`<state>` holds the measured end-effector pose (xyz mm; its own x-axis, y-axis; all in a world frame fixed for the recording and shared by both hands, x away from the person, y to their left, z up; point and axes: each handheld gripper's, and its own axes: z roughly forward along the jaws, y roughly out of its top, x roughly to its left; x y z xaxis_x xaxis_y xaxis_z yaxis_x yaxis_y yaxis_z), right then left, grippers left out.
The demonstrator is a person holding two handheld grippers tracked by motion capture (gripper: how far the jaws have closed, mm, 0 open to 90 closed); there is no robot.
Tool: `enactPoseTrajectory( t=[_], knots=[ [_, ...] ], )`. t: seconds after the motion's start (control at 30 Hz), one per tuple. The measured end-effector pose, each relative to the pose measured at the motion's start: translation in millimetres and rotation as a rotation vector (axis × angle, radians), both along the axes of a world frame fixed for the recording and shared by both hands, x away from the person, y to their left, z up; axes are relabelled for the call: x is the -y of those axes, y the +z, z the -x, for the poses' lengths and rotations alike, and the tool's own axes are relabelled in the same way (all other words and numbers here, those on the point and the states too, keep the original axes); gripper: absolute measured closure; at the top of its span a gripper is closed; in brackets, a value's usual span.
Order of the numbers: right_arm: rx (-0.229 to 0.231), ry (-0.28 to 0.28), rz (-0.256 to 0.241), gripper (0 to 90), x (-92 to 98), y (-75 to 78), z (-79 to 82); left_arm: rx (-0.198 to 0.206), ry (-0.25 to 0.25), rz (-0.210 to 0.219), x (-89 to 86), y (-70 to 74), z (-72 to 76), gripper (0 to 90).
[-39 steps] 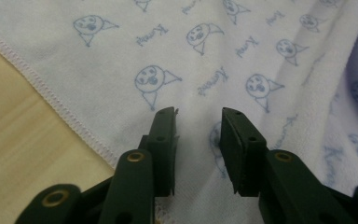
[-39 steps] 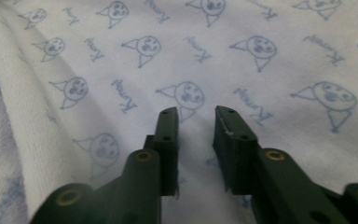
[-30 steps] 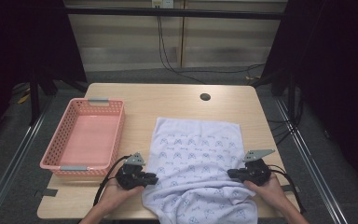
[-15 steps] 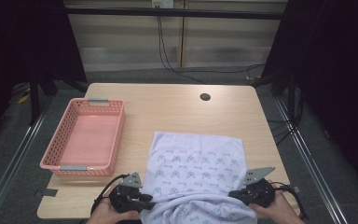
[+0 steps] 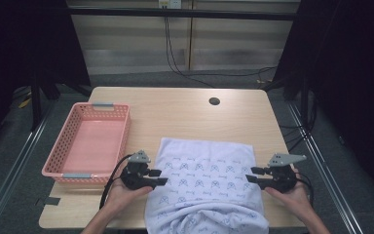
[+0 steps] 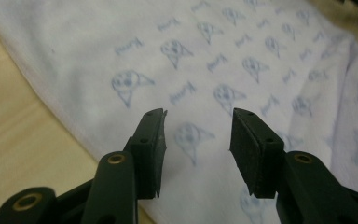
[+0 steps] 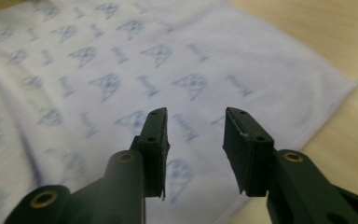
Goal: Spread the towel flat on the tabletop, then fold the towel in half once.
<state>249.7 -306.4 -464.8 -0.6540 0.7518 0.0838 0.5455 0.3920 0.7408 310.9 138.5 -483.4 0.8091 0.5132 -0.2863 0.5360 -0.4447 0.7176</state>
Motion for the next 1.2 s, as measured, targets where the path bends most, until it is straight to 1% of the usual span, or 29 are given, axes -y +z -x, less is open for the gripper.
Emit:
enactPoseTrajectory(
  t=[0.03, 0.07, 0.1, 0.13, 0.2, 0.23, 0.27, 0.3, 0.33, 0.37, 0.4, 0.43, 0.47, 0.5, 0.53, 0.57, 0.6, 0.67, 0.73, 0.77, 0.8, 0.83, 0.9, 0.93, 0.97, 1.0, 1.07, 1.13, 1.2],
  knots=[
    [0.007, 0.001, 0.008, 58.5, 0.9, -0.1, -7.6, 0.007, 0.025, 0.006, 0.8, -1.3, -4.4, 56.1],
    [0.011, -0.011, 0.026, 57.8, 1.7, 0.2, -14.6, 0.003, 0.036, 0.008, 1.1, -2.1, -8.7, 56.3],
    [0.013, -0.017, 0.035, 57.5, 3.3, 0.3, -22.2, 0.005, 0.042, -0.005, 2.2, -1.5, -12.2, 56.2],
    [0.012, -0.030, 0.037, 56.9, 5.0, 0.3, -29.8, 0.018, 0.050, -0.012, 2.9, 0.1, -14.9, 56.2],
    [0.015, -0.058, 0.052, 55.7, 8.6, -1.9, -45.7, 0.023, 0.065, 0.015, 2.5, 1.8, -22.2, 55.8],
    [0.005, -0.073, 0.050, 54.6, 9.9, -4.2, -53.3, 0.020, 0.077, 0.005, 3.7, 2.2, -25.8, 55.8],
    [0.004, -0.084, 0.061, 53.5, 10.7, -7.2, -60.9, 0.030, 0.077, -0.011, 5.4, 2.7, -28.7, 55.5],
    [-0.006, -0.089, 0.068, 53.2, 11.1, -10.0, -67.5, 0.035, 0.078, -0.008, 6.8, 2.2, -31.3, 55.5],
    [-0.019, -0.096, 0.068, 51.8, 10.9, -13.1, -73.3, 0.031, 0.082, 0.002, 7.7, 1.1, -33.7, 55.4],
    [-0.018, -0.107, 0.072, 50.2, 10.9, -16.3, -79.4, 0.027, 0.090, -0.009, 8.4, 0.0, -36.2, 55.1],
    [-0.028, -0.111, 0.068, 49.9, 11.0, -18.9, -84.6, 0.023, 0.099, -0.020, 9.4, -0.8, -37.7, 54.5],
    [-0.019, -0.115, 0.065, 49.3, 10.9, -21.7, -89.4, 0.022, 0.095, -0.027, 9.9, -1.3, -38.8, 54.2],
    [-0.013, -0.137, 0.065, 47.8, 11.6, -24.2, -93.3, 0.028, 0.092, -0.035, 10.5, -1.4, -39.3, 53.9],
    [-0.026, -0.148, 0.052, 47.6, 12.6, -27.0, -97.0, 0.029, 0.096, -0.039, 10.6, -1.5, -40.0, 53.4],
    [-0.026, -0.151, 0.068, 47.1, 13.0, -30.3, -100.1, 0.026, 0.099, -0.035, 11.2, -1.8, -41.3, 52.4],
    [-0.026, -0.166, 0.091, 45.1, 12.9, -33.4, -101.7, 0.033, 0.097, -0.044, 11.3, -1.8, -42.9, 51.5],
    [-0.040, -0.169, 0.084, 44.6, 13.4, -36.3, -103.2, 0.037, 0.109, -0.043, 12.5, -2.3, -44.3, 50.8],
    [-0.033, -0.169, 0.077, 45.0, 11.9, -39.6, -102.9, 0.048, 0.126, -0.035, 13.4, -3.3, -47.6, 46.1],
    [-0.027, -0.153, 0.076, 47.4, 8.7, -40.3, -101.8, 0.041, 0.142, -0.034, 14.1, -4.5, -51.3, 43.4],
    [-0.026, -0.138, 0.066, 50.2, 7.2, -40.5, -100.7, 0.040, 0.152, -0.028, 14.7, -5.1, -52.7, 42.2],
    [-0.021, -0.118, 0.055, 53.2, 6.1, -41.0, -99.8, 0.035, 0.154, -0.036, 14.3, -5.0, -55.1, 42.2],
    [-0.021, -0.114, 0.051, 57.5, 4.9, -40.9, -98.9, 0.033, 0.164, -0.036, 14.6, -5.1, -57.0, 41.3],
    [-0.033, -0.102, 0.036, 68.6, 3.9, -40.2, -97.8, 0.027, 0.180, -0.027, 15.7, -6.2, -61.0, 40.0],
    [-0.039, -0.101, 0.025, 75.3, 4.3, -40.3, -97.7, 0.031, 0.179, -0.046, 16.1, -7.3, -63.7, 39.7],
    [-0.048, -0.094, 0.015, 80.8, 5.0, -40.0, -97.6, 0.032, 0.190, -0.044, 17.0, -9.3, -65.4, 39.5],
    [-0.040, -0.096, 0.013, 83.1, 5.6, -39.8, -97.3, 0.031, 0.190, -0.040, 16.6, -11.3, -67.3, 39.6],
    [-0.054, -0.099, -0.013, 85.2, 8.0, -38.8, -97.2, 0.020, 0.207, -0.049, 16.5, -13.8, -69.0, 40.0],
    [-0.053, -0.104, -0.038, 85.8, 11.2, -37.7, -97.0, 0.042, 0.210, -0.076, 16.4, -13.7, -68.7, 41.0],
    [-0.053, -0.103, -0.048, 85.8, 13.0, -36.4, -96.5, 0.006, 0.207, -0.031, 14.4, -11.4, -68.7, 40.2]
  ],
)
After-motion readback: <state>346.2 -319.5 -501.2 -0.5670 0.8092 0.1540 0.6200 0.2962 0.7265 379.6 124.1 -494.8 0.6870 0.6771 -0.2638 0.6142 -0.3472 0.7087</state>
